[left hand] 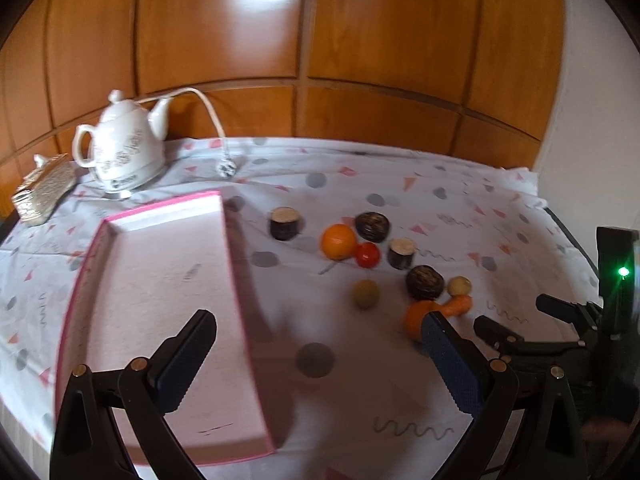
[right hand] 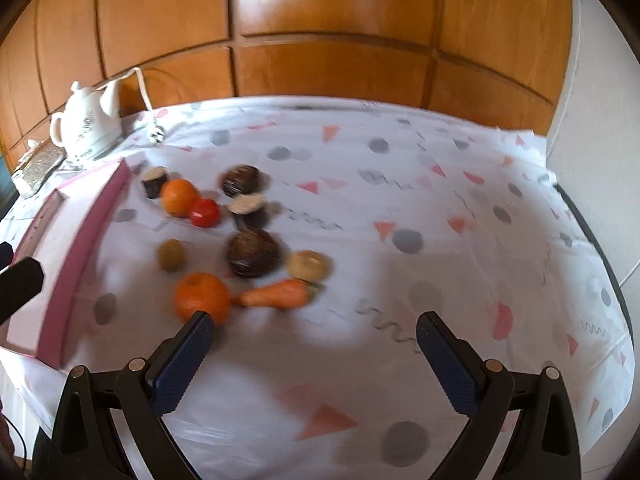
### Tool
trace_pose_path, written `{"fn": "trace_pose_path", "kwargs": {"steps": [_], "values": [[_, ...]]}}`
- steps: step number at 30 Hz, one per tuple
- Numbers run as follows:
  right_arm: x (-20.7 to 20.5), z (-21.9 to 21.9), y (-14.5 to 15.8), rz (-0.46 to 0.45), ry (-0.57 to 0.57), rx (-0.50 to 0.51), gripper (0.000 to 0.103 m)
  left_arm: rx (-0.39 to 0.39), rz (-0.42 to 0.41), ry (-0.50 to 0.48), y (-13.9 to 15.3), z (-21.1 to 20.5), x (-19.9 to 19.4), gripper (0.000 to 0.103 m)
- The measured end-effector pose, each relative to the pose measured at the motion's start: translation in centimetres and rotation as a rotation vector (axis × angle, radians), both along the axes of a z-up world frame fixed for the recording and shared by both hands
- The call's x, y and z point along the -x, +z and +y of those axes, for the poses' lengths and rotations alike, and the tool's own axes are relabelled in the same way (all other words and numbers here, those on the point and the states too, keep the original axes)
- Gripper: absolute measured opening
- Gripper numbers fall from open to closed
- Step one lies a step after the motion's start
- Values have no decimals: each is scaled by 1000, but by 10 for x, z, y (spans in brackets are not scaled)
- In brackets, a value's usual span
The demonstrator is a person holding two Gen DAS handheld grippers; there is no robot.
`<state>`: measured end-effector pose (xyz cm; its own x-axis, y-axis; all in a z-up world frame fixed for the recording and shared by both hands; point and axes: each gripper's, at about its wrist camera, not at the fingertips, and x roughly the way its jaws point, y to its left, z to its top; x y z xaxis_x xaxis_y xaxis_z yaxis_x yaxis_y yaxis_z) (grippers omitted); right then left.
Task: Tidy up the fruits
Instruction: 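Move the left tool to the large orange while the right tool approaches the beige round fruit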
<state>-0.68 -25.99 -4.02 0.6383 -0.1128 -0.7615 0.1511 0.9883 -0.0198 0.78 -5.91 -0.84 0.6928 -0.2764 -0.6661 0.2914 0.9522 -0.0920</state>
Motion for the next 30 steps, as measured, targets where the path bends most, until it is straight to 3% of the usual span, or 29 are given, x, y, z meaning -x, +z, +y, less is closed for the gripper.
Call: {"fn": "trace_pose_path", "kwargs": {"steps": [4, 6, 12, 17, 20, 24, 28, 30], "values": [[3, -27, -3, 10, -27, -53, 97, -15, 44, -60, -9, -19, -8, 103], [3, -33, -4, 16, -24, -70, 76, -46, 59, -91, -14, -30, -11, 103], [-2, -38, -11, 43, -6, -108, 56, -64, 53, -150, -22, -54, -16, 102], [-4, -38, -16, 60, 13, -122, 50, -78, 83, -179, -37, -70, -26, 91], [-5, -38, -19, 62, 25, -121, 41, -71, 99, -173, -45, -74, -29, 82], [-8, -37, -22, 61, 47, -125, 30, -43, 98, -156, -49, -76, -32, 82], [-8, -36, -21, 58, 60, -116, 30, -47, 89, -175, -51, -88, -32, 80], [-9, -37, -21, 57, 59, -116, 30, -58, 88, -191, -54, -95, -33, 74]]}}
